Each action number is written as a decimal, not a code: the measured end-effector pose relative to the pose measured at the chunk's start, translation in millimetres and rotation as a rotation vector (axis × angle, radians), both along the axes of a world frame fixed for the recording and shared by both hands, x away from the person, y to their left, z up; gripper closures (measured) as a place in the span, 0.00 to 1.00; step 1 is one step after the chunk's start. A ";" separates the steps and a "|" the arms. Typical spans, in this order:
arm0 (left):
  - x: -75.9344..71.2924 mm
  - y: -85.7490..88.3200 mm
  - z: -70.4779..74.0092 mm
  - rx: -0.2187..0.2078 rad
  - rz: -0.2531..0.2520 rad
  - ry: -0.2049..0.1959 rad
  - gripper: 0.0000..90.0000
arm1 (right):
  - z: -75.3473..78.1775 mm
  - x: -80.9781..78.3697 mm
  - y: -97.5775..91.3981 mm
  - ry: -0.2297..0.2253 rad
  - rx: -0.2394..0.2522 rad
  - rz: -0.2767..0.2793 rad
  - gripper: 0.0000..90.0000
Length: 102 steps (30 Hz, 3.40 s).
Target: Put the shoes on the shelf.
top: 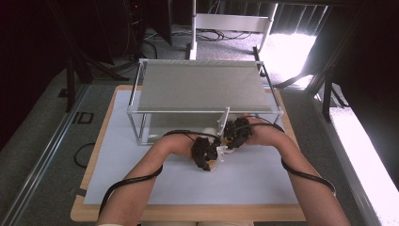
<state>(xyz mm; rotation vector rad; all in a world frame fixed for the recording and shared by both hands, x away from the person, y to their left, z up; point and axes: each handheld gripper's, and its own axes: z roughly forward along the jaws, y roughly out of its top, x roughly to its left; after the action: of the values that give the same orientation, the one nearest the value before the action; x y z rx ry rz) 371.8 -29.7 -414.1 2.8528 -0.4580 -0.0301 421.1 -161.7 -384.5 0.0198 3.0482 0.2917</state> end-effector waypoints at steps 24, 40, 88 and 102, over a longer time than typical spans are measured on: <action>1.5 -2.2 15.0 -0.133 0.176 -0.155 0.60 | 15.1 -14.0 -21.7 -0.142 0.180 -0.092 0.65; -29.1 21.9 32.5 -0.268 0.410 -0.130 0.60 | 14.2 -45.7 -39.9 -0.189 0.325 -0.164 0.65; -59.6 20.4 -28.6 -0.450 0.676 -0.215 0.94 | -61.3 -83.1 -81.0 -0.260 0.600 -0.542 0.70; -39.5 13.4 -18.7 -0.482 0.738 -0.249 0.97 | -60.3 -74.8 -84.7 -0.261 0.632 -0.622 0.71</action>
<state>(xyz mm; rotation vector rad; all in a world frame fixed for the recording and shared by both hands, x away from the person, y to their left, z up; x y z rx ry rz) 332.4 -16.3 -432.8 2.3768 0.4985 0.4979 346.2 -246.4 -444.8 0.8571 2.4043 1.0619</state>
